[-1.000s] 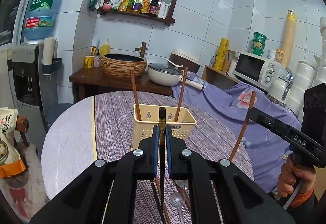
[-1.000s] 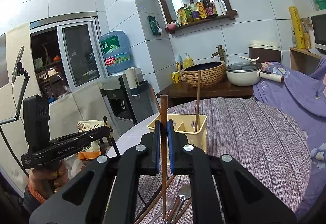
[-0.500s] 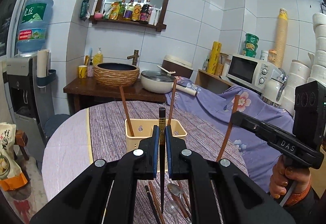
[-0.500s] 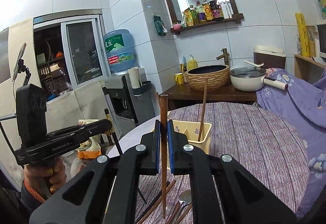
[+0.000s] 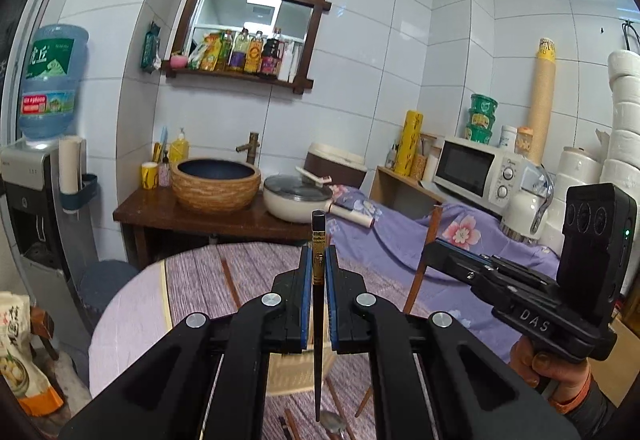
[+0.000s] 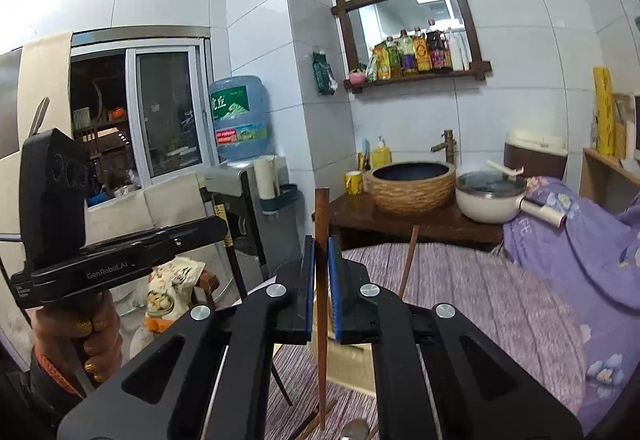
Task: Organize utensils
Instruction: 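Lower both chopsticks into the beige holder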
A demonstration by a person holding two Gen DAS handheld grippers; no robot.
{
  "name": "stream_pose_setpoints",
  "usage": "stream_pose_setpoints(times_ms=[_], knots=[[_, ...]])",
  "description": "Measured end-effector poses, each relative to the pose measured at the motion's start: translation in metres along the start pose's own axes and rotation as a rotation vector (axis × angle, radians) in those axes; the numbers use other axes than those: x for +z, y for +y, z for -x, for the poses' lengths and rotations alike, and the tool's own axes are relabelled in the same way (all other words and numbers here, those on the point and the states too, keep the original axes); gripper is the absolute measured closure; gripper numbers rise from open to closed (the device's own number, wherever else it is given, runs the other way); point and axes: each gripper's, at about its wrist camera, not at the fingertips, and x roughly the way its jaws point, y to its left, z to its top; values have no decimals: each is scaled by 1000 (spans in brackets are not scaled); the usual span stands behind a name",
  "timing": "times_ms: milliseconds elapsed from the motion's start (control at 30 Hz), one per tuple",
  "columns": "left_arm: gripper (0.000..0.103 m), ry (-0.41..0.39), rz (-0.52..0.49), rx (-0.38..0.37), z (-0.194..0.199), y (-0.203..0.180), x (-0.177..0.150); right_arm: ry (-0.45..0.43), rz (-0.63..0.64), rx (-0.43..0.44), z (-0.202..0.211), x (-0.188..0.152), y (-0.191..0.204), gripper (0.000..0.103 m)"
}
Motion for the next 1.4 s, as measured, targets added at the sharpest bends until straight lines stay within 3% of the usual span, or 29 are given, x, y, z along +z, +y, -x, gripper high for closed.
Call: stream_pose_setpoints(times_ms=[200,400,633,967,1233,1400], knots=[[96,-72,-18,88,-17,-2,40,-66,-6,-73,-24,41,-9,96],[96,-67,-9,152,-56,9,49,-80,-37,-145,-59,56,-24,96],[96,-2,5,203,-92,26,13,-40,-33,-187,-93,24,-32,95],[96,124,38,210,-125,43,-44,63,-46,-203,-121,-32,-39,95],[96,185,50,214,-139,50,-65,100,-56,-230,-130,-53,-48,95],[94,182,47,194,-137,49,-66,94,-53,-237,-129,-54,-51,95]])
